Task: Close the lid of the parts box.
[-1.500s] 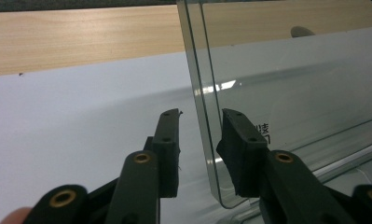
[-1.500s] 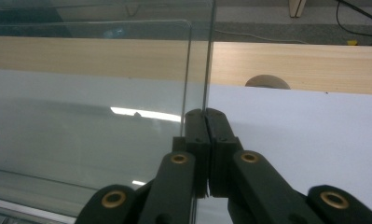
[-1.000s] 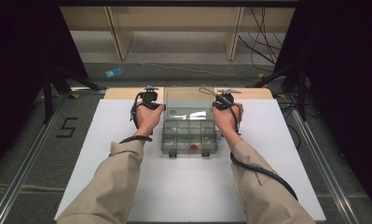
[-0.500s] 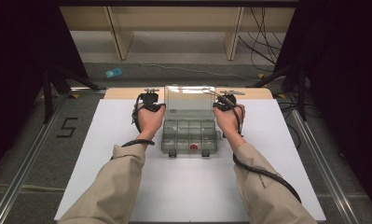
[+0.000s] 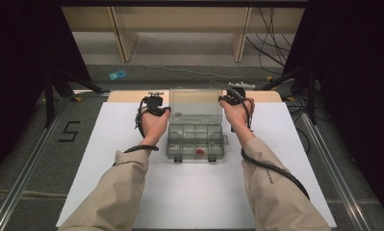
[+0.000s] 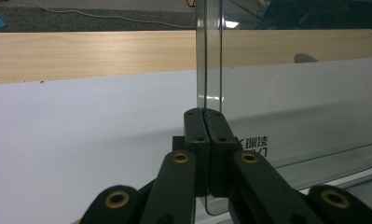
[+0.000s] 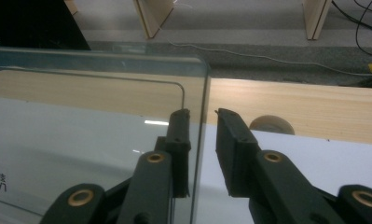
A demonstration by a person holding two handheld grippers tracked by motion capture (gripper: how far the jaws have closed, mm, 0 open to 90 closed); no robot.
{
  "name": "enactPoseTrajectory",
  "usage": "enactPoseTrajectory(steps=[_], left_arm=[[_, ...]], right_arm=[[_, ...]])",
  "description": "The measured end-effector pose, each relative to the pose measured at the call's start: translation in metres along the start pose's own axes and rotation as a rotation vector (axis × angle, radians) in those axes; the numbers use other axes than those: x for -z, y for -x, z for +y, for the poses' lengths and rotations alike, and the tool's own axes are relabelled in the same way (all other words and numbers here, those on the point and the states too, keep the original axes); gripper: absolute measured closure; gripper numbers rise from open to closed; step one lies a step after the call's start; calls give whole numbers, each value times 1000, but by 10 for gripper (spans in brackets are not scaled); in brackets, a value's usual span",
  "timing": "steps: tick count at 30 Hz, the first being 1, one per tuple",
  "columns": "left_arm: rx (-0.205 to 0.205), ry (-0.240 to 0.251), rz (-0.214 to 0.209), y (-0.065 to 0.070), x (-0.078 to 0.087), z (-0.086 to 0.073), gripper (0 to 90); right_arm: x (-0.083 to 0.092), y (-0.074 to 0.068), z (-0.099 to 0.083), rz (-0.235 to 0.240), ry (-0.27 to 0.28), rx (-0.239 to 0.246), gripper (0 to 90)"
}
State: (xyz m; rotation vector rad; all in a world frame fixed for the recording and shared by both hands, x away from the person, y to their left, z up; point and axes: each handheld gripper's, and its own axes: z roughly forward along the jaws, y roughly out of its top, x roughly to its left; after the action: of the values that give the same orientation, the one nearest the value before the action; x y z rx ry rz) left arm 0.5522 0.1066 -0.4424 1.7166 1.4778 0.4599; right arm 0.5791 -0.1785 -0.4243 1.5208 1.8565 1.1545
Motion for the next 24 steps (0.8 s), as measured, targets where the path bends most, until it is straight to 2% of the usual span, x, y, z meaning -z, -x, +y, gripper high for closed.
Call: enactPoseTrajectory(steps=[1, 2, 4, 5, 8, 10, 13, 14, 17, 18, 19, 20, 22, 23, 24], left_arm=[[-7, -4, -1, 0, 0, 0, 893], [-6, -4, -2, 0, 0, 0, 893], [-4, -3, -3, 0, 0, 0, 893], [-37, -25, -6, -2, 2, 1, 893], [-37, -23, -7, -2, 2, 1, 892], [-9, -1, -7, -1, 0, 0, 891], [-14, -1, -11, -2, -1, 0, 889], [-14, 0, -14, -2, -1, 0, 888], [-22, 2, -18, -2, -2, -1, 883], [-35, -3, -15, -2, -2, -1, 881], [-72, -27, -17, -4, -1, 0, 876], [-53, -2, -16, -2, -3, -1, 872], [-69, -4, -20, -2, -3, 0, 858], [-108, -26, -17, -4, -1, 1, 848], [-116, -11, -15, -4, 0, 1, 824]], right_arm=[[0, -2, 1, 2, -14, -18, 766], [-1, -1, 2, -2, -2, -1, 779], [-1, -1, 4, -11, -14, -5, 833], [-2, -2, 4, -13, -15, -11, 862], [-3, -2, 5, -22, -12, -6, 877], [-3, -2, 5, -24, -9, -15, 882], [0, -5, 6, -29, -24, -34, 885], [0, -5, 6, -34, -9, -21, 886], [2, -6, 5, -43, -14, -23, 887], [2, -6, 5, -42, 3, -9, 887], [4, -7, 5, -47, -5, -19, 887], [5, -7, 4, -45, -5, -25, 887], [5, -7, 4, -42, 14, -9, 887], [7, -7, 4, -48, 9, -4, 887], [8, -9, 4, -50, 5, -20, 887]])
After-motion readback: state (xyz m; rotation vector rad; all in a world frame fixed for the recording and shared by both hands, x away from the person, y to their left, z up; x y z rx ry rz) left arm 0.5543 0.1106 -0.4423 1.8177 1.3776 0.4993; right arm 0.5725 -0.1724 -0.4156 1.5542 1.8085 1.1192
